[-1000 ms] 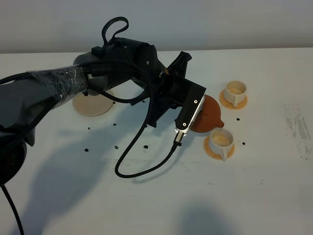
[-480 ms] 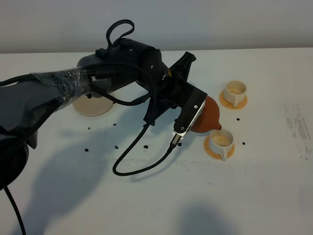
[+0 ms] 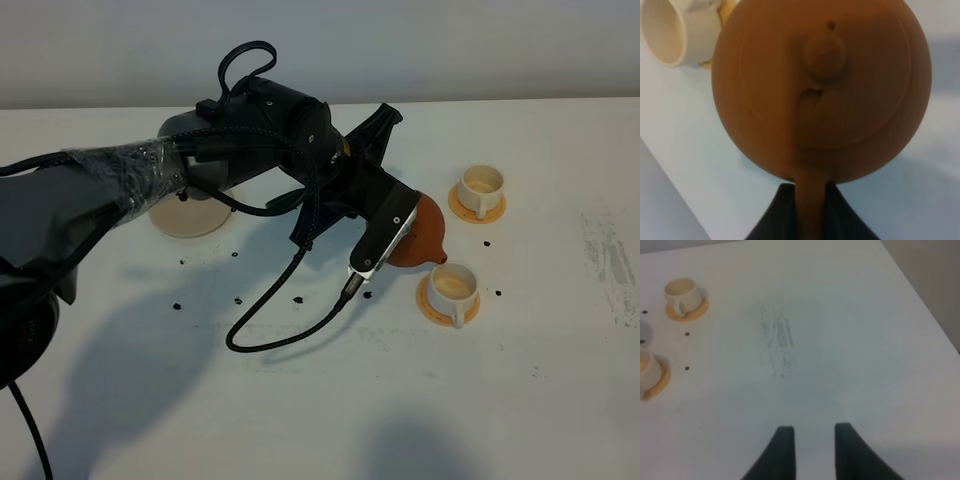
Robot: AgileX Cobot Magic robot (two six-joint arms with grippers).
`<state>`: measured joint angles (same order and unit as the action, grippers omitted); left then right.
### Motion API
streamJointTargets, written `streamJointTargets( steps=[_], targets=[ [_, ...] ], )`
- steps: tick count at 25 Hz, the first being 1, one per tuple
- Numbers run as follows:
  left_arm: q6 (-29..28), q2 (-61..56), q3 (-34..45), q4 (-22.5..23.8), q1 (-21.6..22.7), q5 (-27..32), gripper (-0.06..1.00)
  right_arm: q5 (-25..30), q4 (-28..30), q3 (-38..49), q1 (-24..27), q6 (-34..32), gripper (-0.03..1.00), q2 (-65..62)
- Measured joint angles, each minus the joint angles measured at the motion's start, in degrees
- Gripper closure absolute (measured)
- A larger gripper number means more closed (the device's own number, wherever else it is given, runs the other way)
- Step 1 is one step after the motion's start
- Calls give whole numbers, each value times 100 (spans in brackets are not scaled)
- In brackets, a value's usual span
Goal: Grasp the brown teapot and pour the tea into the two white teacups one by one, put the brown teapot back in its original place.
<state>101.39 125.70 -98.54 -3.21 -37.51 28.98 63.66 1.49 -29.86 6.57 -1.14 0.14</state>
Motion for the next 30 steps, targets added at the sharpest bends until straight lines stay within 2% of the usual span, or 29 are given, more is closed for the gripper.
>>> streamJointTargets(
  steps=[14, 30],
  targets=[
    [29, 0, 0, 387, -60, -121, 86, 0, 0, 0, 0, 0, 75, 0],
    [169, 0, 0, 535, -140, -272, 86, 0, 0, 0, 0, 0, 75, 0]
  ],
)
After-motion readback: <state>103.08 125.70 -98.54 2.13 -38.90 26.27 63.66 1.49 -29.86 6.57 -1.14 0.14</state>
